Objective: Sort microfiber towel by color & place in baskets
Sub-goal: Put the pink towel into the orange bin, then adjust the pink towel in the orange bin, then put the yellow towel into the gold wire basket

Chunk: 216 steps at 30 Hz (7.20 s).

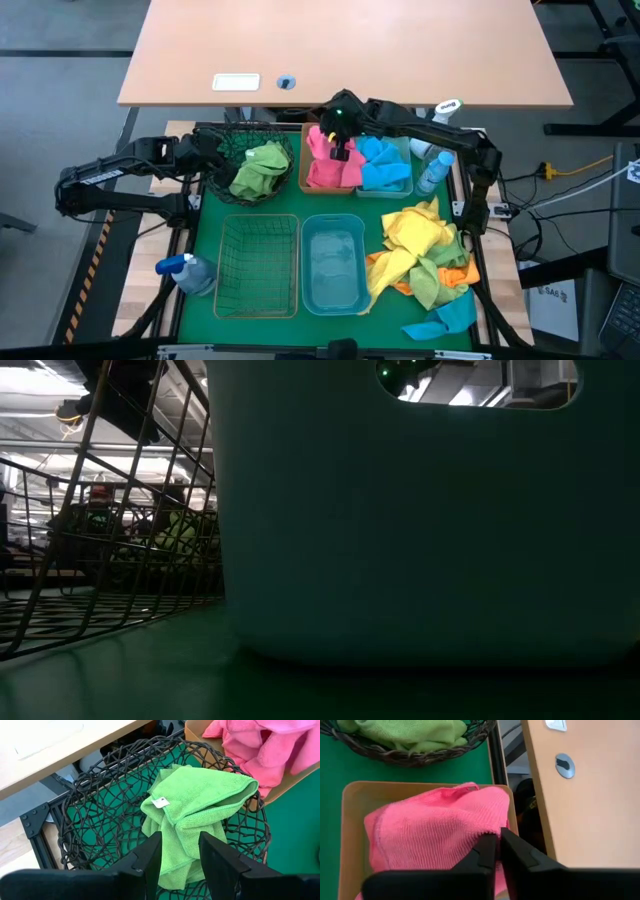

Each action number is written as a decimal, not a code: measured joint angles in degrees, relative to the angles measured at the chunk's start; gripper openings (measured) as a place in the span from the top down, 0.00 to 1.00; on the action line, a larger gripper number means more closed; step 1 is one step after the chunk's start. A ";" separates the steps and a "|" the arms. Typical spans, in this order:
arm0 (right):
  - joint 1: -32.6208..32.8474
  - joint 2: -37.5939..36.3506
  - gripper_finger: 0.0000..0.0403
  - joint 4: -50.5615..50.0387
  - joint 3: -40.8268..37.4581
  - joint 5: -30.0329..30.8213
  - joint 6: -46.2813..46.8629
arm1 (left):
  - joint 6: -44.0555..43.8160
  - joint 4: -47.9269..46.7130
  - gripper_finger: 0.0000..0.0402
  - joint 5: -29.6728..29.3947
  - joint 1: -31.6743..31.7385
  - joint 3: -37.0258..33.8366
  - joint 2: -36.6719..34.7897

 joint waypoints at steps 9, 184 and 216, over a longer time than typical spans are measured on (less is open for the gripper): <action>0.06 -0.31 0.62 -4.07 0.00 0.22 3.45 | 0.00 0.00 0.69 0.00 -0.02 0.00 0.00; 34.51 -33.73 0.99 -11.10 -48.28 -7.58 50.39 | 17.24 52.63 0.69 10.51 -21.33 0.02 29.53; 34.49 -33.68 0.99 12.82 -29.59 1.66 28.82 | 41.00 91.03 0.53 18.08 -21.35 0.02 43.76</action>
